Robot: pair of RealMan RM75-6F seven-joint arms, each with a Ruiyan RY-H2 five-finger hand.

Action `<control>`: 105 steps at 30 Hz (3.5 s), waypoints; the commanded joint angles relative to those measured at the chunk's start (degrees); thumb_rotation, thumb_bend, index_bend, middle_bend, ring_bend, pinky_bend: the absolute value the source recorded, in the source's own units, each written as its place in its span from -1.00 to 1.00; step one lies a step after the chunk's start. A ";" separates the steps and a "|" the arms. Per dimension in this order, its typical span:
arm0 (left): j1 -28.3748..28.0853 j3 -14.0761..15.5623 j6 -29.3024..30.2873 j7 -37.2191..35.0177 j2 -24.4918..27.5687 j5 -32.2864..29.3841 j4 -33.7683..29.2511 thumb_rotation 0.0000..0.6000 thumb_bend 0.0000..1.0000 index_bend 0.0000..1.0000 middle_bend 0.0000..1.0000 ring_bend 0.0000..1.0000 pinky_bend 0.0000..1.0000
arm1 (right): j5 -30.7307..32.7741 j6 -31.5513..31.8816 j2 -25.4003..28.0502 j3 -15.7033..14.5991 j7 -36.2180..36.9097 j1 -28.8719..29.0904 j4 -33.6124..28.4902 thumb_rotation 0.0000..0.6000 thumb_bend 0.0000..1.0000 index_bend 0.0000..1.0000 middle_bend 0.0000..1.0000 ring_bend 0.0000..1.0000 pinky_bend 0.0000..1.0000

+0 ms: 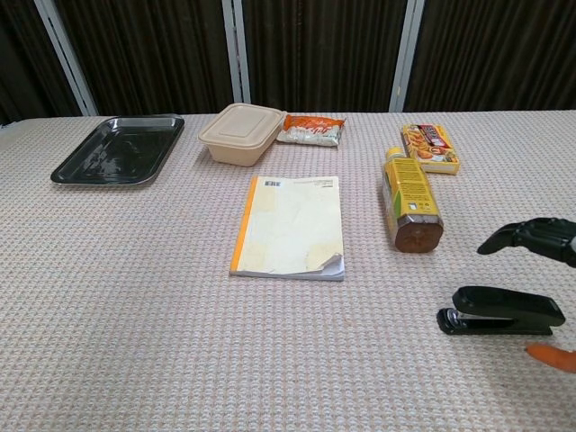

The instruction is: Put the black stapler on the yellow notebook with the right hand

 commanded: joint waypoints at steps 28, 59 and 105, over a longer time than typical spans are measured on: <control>-0.46 0.53 -0.82 0.73 -0.36 -1.08 0.23 1.00 -0.36 -1.00 -1.00 -1.00 -0.82 | 5.12 -6.87 -7.18 1.13 11.28 6.25 14.12 1.00 -0.41 -0.23 -0.44 -0.46 -0.26; -0.52 0.90 -0.36 0.14 -0.02 -0.73 0.11 1.00 -0.36 -1.00 -1.00 -1.00 -0.82 | 3.31 -4.27 -7.73 1.69 -6.96 8.35 5.15 1.00 -0.15 0.30 -0.06 0.17 0.46; -5.33 -2.60 -11.59 1.76 -2.96 -13.14 5.81 1.00 -0.35 -1.00 -1.00 -1.00 -0.82 | 28.16 -33.68 -19.61 22.09 -9.06 40.43 17.99 1.00 -0.22 0.29 -0.06 0.17 0.46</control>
